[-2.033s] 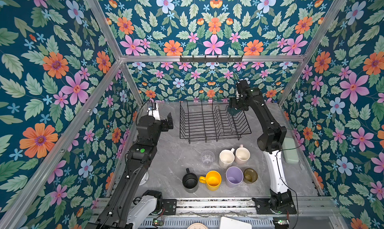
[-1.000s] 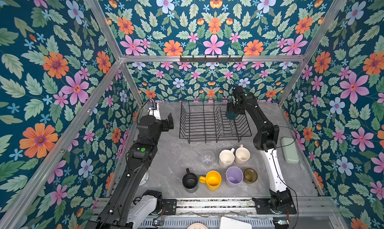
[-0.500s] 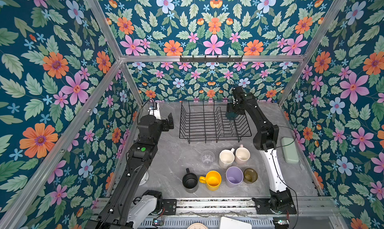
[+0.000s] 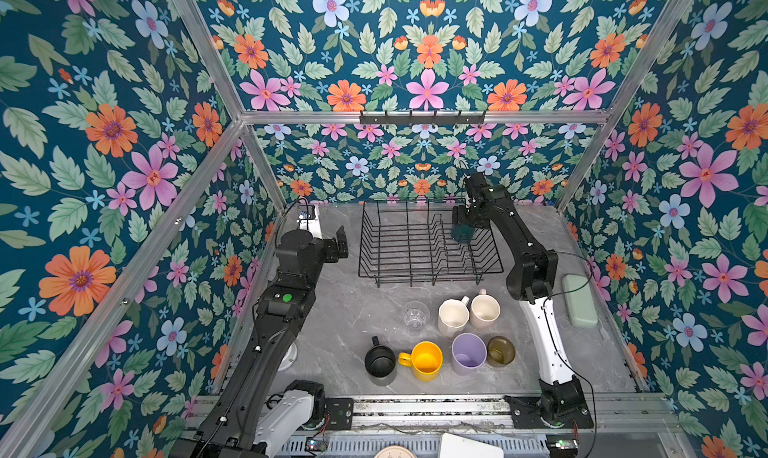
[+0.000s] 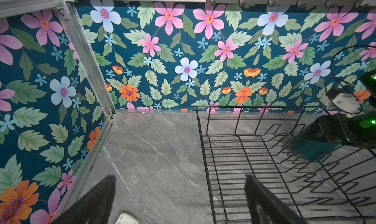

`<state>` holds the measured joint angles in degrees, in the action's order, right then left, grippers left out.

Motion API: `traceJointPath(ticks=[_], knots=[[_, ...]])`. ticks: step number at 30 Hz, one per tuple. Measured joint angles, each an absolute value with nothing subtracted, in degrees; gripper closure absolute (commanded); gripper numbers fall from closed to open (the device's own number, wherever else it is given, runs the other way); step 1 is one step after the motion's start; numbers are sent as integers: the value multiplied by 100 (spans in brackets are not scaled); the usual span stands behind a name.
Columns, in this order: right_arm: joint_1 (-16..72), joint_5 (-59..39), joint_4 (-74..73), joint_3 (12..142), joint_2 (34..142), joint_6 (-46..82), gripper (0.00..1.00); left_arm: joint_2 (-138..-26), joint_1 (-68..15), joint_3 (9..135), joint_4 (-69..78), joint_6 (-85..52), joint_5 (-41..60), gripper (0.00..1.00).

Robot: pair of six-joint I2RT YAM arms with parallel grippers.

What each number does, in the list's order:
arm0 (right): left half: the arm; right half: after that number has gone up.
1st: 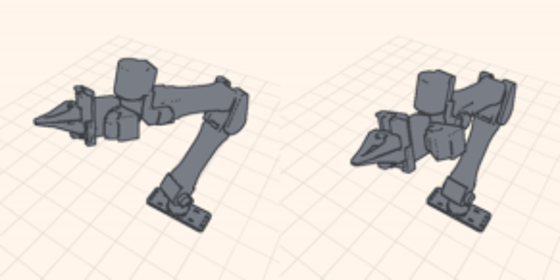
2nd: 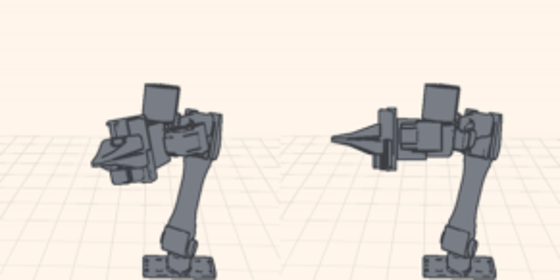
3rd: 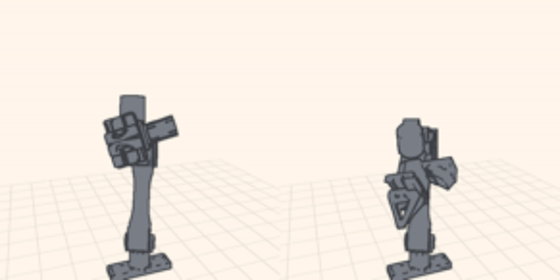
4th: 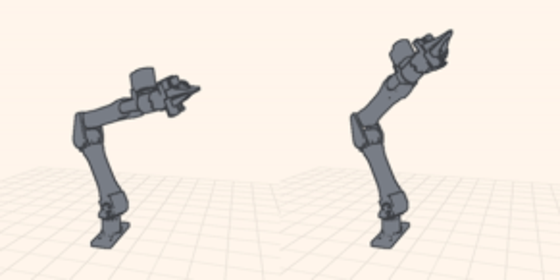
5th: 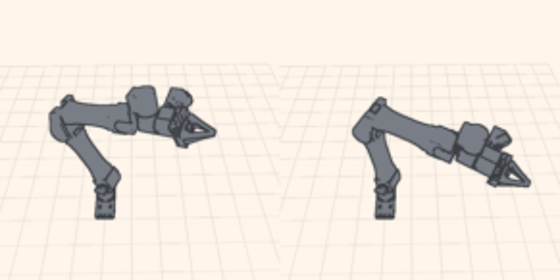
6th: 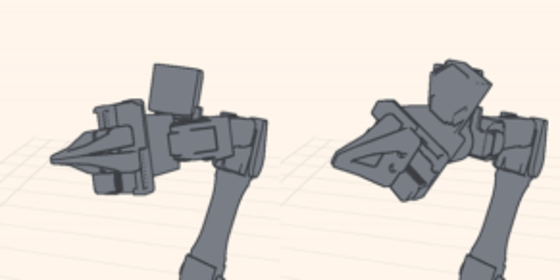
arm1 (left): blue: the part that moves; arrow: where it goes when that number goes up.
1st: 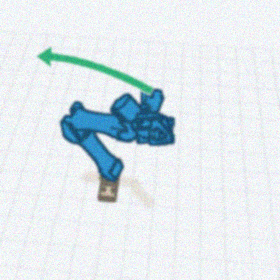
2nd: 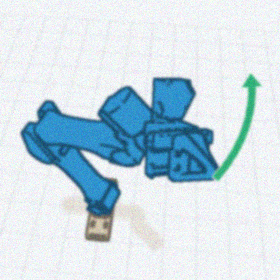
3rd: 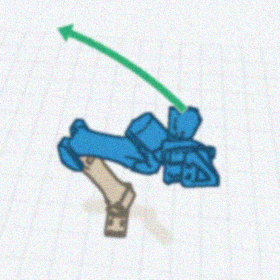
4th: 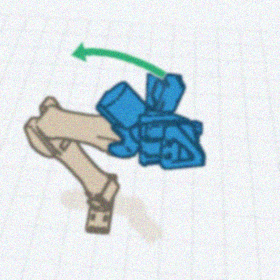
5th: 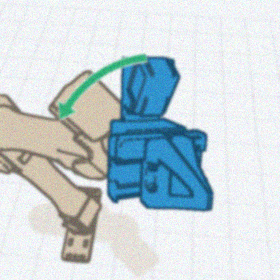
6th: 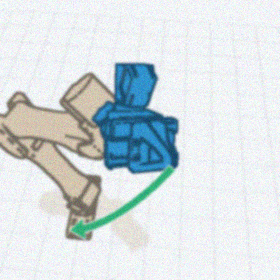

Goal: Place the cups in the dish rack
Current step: 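Lower the green mug upside down into the rack and open the right gripper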

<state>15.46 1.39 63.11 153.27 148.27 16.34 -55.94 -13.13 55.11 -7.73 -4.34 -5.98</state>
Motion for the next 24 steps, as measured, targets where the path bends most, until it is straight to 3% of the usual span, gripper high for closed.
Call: traceJointPath(ticks=[10, 17, 24], knots=[[1546, 97, 6294, 15214, 14724, 1634, 12, -5594, -1313, 5511, -773, -434, -598, 0], [1549, 150, 6147, 14779, 13948, 1632, 12, -5594, -1313, 5531, -794, -434, -600, 0], [1588, 167, 5583, 13041, 12534, 1645, 12, -5601, -1313, 5605, -956, -475, -604, 1]])
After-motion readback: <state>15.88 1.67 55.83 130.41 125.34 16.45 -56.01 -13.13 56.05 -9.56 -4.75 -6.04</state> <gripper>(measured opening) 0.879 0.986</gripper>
